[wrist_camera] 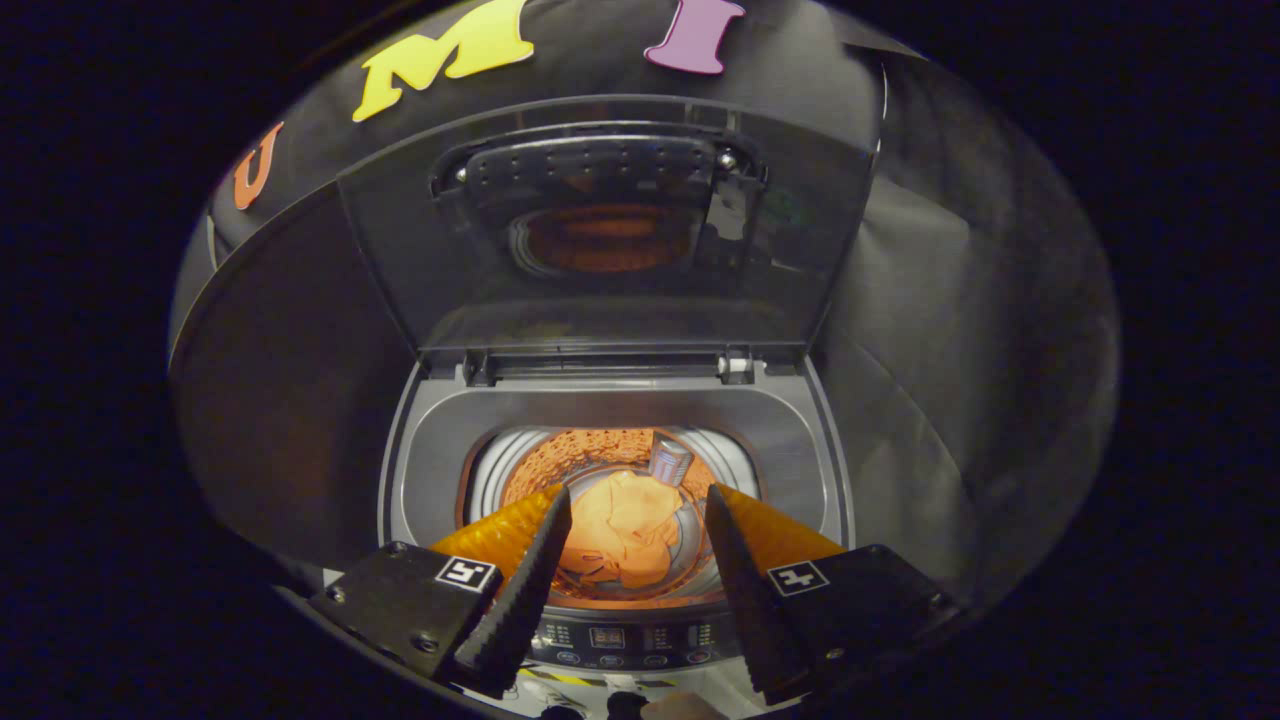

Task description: Put the clothes into the washing machine and then close the washing machine lid.

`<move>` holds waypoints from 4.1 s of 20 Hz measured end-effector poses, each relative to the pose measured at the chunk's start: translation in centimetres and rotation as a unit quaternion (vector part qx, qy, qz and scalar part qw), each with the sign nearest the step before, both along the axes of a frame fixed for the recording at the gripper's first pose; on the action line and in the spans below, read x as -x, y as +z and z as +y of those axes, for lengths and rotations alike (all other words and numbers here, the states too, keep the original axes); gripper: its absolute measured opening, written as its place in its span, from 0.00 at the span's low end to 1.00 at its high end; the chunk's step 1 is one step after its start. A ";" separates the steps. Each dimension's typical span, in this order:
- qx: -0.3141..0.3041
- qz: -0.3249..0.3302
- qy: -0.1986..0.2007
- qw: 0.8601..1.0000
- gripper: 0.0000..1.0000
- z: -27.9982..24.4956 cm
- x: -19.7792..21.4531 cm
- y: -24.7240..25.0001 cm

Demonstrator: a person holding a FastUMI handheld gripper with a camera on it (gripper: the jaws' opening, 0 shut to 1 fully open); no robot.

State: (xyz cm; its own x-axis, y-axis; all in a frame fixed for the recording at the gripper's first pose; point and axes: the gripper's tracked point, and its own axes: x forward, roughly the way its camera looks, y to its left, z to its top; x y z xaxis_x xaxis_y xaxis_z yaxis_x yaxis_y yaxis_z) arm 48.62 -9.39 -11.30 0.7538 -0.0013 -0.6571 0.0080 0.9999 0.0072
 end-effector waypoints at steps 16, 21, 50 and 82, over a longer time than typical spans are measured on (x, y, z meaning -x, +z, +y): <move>0.001 -0.113 0.012 0.994 0.84 0.2 -1.1 9.4; -0.001 -0.146 0.017 0.989 0.84 1.0 -2.6 13.6; -0.012 -0.140 0.010 0.990 0.84 4.0 -18.2 17.6; -0.015 -0.184 0.017 0.983 0.93 3.2 -8.8 15.0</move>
State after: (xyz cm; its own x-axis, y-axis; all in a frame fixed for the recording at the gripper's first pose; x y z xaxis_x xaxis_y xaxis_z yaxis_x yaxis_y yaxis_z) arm 57.44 -6.17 3.72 0.9395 0.0431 -0.3398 -0.0337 0.9989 0.0336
